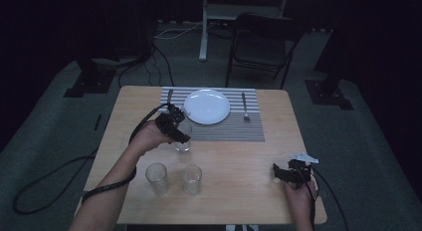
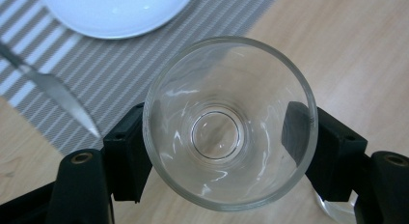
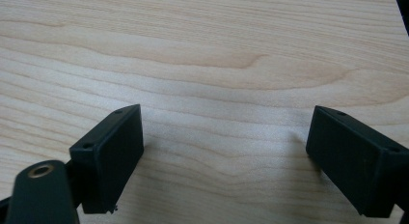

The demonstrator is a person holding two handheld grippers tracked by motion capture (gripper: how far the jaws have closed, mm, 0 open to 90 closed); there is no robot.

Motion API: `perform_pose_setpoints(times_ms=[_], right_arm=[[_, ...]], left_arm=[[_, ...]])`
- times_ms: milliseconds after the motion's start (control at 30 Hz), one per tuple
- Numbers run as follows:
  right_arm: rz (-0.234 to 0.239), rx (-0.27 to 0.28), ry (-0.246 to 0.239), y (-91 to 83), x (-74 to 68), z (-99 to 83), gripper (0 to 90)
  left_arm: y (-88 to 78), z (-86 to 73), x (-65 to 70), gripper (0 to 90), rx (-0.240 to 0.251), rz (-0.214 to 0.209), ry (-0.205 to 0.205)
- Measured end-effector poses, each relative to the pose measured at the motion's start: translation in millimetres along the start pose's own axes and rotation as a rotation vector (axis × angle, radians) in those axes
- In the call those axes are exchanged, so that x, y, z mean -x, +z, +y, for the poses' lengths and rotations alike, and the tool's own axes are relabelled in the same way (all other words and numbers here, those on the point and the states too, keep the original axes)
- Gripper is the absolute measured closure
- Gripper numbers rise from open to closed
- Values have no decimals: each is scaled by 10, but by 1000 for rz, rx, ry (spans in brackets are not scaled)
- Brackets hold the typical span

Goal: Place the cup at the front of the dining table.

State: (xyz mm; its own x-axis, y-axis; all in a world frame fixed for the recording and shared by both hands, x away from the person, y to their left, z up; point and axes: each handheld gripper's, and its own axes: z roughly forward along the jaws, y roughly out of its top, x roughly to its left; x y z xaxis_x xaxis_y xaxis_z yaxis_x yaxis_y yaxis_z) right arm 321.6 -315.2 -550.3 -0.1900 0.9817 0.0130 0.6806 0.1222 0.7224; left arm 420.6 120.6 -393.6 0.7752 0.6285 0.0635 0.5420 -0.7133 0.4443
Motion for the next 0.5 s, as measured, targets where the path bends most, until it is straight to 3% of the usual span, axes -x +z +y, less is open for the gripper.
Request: perform_pose_setpoints(times_ms=[333, 367, 500], right_arm=[[0, 0, 0, 0, 0, 0, 128], [0, 0, 0, 0, 0, 0, 128], [0, 0, 0, 0, 0, 0, 128]], left_arm=[[140, 67, -190, 294, 6, 54, -86], [184, 91, -231, 294, 4, 78, -100], [234, 125, -327, 294, 9, 110, -137]])
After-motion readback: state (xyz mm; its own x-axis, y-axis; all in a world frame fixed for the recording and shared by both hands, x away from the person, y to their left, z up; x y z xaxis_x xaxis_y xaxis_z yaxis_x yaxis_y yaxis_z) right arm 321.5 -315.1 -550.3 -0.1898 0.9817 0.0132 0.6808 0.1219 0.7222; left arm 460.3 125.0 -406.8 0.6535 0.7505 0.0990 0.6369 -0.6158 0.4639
